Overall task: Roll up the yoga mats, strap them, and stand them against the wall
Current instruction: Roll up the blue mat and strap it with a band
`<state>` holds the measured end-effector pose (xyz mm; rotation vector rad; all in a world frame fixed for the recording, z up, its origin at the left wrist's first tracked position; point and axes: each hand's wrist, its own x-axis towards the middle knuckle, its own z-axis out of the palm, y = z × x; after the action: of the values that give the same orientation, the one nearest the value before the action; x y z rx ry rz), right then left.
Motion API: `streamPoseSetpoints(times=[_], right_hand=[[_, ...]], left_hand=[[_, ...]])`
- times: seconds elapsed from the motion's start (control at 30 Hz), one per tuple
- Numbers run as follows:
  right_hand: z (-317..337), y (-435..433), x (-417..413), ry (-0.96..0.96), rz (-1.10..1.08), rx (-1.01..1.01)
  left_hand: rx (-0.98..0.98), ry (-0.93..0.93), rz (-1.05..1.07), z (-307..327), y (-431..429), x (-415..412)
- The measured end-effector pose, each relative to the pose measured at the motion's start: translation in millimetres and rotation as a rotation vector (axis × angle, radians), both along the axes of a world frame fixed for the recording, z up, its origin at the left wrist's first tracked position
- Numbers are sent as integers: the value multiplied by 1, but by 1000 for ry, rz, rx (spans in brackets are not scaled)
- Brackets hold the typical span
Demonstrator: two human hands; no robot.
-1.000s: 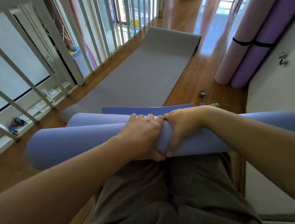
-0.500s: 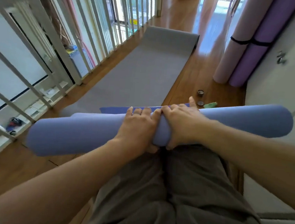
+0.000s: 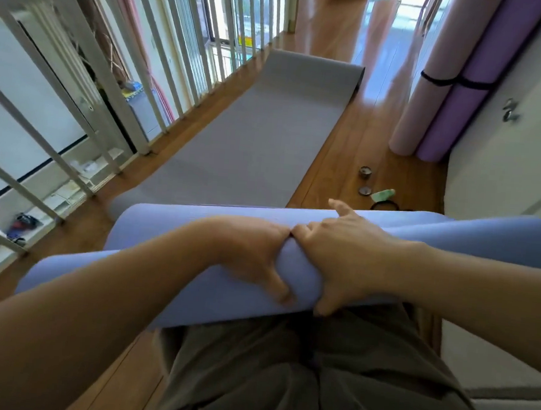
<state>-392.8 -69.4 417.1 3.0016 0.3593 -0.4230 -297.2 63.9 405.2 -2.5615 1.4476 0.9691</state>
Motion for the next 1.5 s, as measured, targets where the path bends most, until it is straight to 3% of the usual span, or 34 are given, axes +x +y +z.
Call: streamPoseSetpoints(times=[0.13,0.27,0.33,0.4,0.53,0.6,0.8,0.87,1.0,1.07,1.17,1.3,1.5], right_hand=[[-2,-3,7,95,-24,23],[-3,-9,23,191,-63,85],[-2,-11,29,294,-113,149],[-1,-10,29,310,-131,143],[-8,3,8,31,-88,-121],[-11,4,4,-4,-118,-79],[7,-12,34,220,-178,81],[4,-12,36,218,-193,85],[-17,-2,13,-97,-158,-100],[-25,-3,9,-169,-158,-67],[-18,-12,25,-117,-173,49],[-8,-19,42,-6,-148,61],[4,-19,47,90,-134,67]], left_hand=[[-28,34,-26,6,0,1],[23,-385,-67,6,2,-21],[-1,-482,-53,0,4,-37],[-71,-473,-37,-2,5,-35],[-56,-229,5,9,3,-5],[-9,-166,7,13,-3,3],[-33,-512,28,-9,-12,-28],[-86,-518,26,-9,-11,-23],[-77,-352,37,-2,-14,4],[-47,-285,33,3,-18,14],[-33,-326,93,1,-19,10],[-86,-680,37,-22,-5,-20],[-134,-589,34,-1,-8,-14]])
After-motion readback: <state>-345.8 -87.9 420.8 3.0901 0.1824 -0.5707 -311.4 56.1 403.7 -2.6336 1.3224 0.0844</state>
